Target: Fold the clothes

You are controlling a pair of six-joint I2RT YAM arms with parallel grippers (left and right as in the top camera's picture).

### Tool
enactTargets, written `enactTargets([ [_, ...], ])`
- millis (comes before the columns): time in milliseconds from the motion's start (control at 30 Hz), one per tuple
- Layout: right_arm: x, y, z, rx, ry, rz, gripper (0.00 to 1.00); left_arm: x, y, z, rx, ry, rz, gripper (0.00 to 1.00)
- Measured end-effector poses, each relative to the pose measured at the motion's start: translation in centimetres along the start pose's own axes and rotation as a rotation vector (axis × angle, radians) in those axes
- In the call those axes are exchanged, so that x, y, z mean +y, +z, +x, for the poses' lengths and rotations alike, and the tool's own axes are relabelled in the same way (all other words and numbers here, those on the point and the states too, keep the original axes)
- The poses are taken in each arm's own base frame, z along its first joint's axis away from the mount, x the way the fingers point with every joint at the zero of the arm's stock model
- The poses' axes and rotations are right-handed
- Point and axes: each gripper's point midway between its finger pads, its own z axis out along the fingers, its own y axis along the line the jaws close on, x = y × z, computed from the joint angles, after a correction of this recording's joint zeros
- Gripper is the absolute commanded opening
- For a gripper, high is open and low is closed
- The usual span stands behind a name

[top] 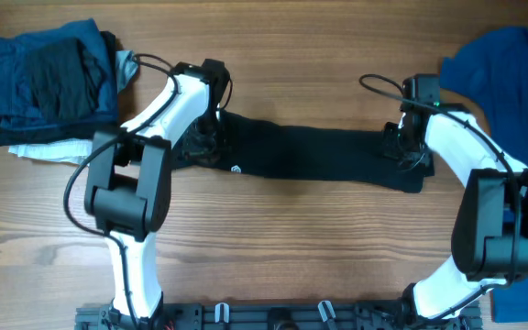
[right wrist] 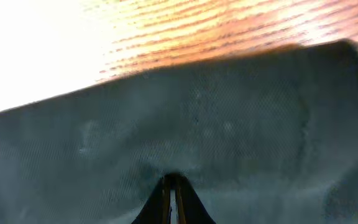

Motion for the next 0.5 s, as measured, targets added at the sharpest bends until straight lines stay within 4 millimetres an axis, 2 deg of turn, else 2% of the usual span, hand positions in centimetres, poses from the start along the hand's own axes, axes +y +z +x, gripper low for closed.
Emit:
enactTargets([
  [67,0.1,-1.0,-0.6,-0.002,-0.004,0.0,0.16,-0.6,-1.5,-0.8,-0.065,0.005,0.036,0.05],
  [167,0.2,-2.6,-1.4,-0.026,-0.013,-0.007,0.28,-1.6,-4.7,-2.2,-0.19,0.014,0.098,0.07],
  [267,-0.4,-3.9,-1.1,-0.023,-0.006,-0.005,0.41,-2.2,-7.5,-3.2,-0.288,0.016,0.146,0.07],
  [333,-1.5,-4.3,-0.9,-0.013,0.015,-0.009,0.52,-2.1,-8.2,-3.7,-0.314,0.006,0.161,0.11],
  [367,-1.9,-4.3,-1.0,-0.01,0.023,-0.021,0.61,-1.8,-8.3,-3.9,-0.319,-0.003,0.163,0.18],
  [400,-2.9,-4.3,-1.1,-0.005,0.048,-0.036,0.66,-1.5,-8.2,-4.2,-0.321,-0.013,0.164,0.24],
  [433,-3.4,-4.2,-1.2,-0.002,0.063,-0.051,0.68,-1.4,-8.3,-4.4,-0.328,-0.021,0.166,0.28],
  [500,-4.8,-4.2,-1.6,-0.005,0.081,-0.086,0.7,-1.1,-8.6,-5.2,-0.353,-0.033,0.176,0.31],
])
